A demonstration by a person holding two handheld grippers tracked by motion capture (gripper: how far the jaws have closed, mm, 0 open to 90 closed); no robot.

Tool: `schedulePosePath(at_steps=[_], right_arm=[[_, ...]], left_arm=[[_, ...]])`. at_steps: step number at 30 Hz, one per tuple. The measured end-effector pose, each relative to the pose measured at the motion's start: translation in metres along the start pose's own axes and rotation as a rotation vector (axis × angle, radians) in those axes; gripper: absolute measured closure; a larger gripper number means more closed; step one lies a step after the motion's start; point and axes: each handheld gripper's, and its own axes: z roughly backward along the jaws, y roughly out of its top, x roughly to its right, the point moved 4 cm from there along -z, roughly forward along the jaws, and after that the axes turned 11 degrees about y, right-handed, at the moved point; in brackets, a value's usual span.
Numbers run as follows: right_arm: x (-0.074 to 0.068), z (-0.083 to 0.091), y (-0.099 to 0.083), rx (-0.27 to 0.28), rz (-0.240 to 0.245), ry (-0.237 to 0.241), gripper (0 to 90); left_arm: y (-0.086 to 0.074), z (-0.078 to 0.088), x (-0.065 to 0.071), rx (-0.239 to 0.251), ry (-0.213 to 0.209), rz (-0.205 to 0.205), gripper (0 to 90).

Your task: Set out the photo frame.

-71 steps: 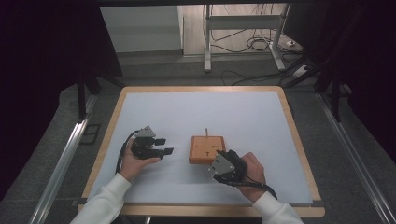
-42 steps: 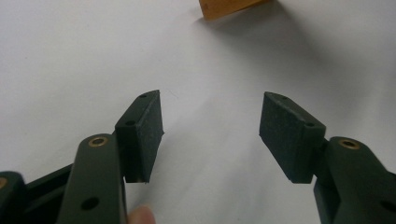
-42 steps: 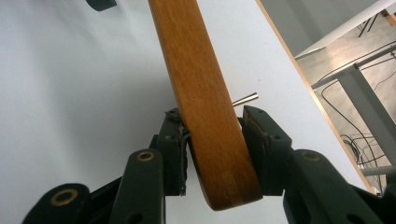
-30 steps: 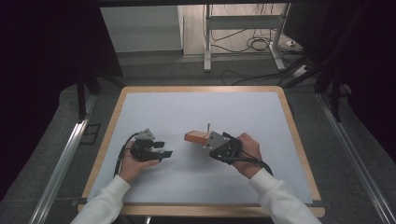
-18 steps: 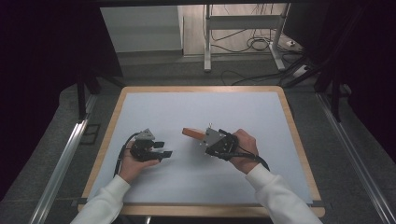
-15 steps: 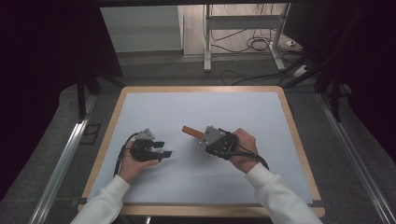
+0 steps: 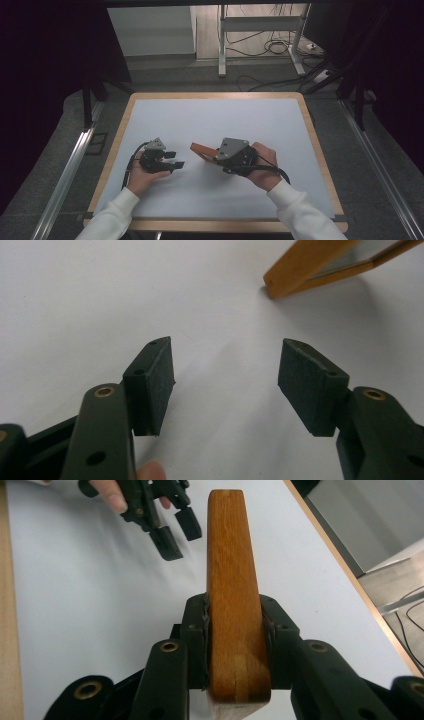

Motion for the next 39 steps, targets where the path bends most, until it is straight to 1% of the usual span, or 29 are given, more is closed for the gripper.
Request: schedulePosePath(at_steps=[1, 4, 8, 10, 12, 15, 18, 19, 20, 21, 26, 33, 39], right_arm=[[-0.001, 0.000, 0.000, 0.001, 0.002, 0.002, 69.2], [0.000, 0.001, -0.004, 0.006, -0.008, 0.002, 69.0], [0.007, 0.003, -0.008, 0.010, -0.030, -0.002, 68.6], [0.012, 0.004, -0.010, 0.014, -0.049, -0.009, 68.4], [0.016, 0.005, -0.012, 0.015, -0.057, -0.018, 68.0], [0.022, 0.005, -0.014, 0.022, -0.076, -0.032, 67.3], [0.029, 0.005, -0.016, 0.020, -0.084, -0.069, 65.7], [0.032, 0.004, -0.016, 0.020, -0.089, -0.088, 64.5], [0.035, 0.003, -0.018, 0.019, -0.102, -0.097, 63.6], [0.038, 0.003, -0.019, 0.023, -0.117, -0.100, 62.7], [0.049, 0.000, -0.022, 0.023, -0.136, -0.118, 59.2], [0.061, -0.004, -0.027, 0.016, -0.162, -0.148, 53.2], [0.071, -0.008, -0.031, 0.015, -0.199, -0.169, 48.3]], left_arm=[[0.000, 0.000, 0.000, -0.001, 0.001, -0.006, 38.7], [0.000, 0.000, 0.001, -0.003, -0.001, -0.003, 38.7], [0.000, -0.001, 0.000, -0.006, 0.000, -0.003, 38.6], [0.000, -0.001, 0.001, -0.008, 0.000, -0.003, 38.6], [0.000, -0.001, 0.001, -0.008, -0.001, -0.004, 38.6], [0.000, -0.001, 0.001, -0.006, -0.001, -0.004, 38.5], [0.000, -0.001, 0.001, -0.002, -0.001, 0.000, 38.4], [0.000, -0.001, 0.001, 0.000, -0.002, 0.010, 38.4], [0.000, 0.000, 0.001, -0.005, -0.002, 0.006, 38.4], [0.000, 0.000, 0.001, -0.004, -0.002, 0.001, 38.4], [0.000, 0.000, 0.001, -0.001, -0.001, 0.000, 38.4], [0.001, 0.001, 0.001, 0.005, -0.001, -0.004, 38.3], [0.001, 0.001, 0.001, 0.009, -0.001, -0.006, 38.4]])
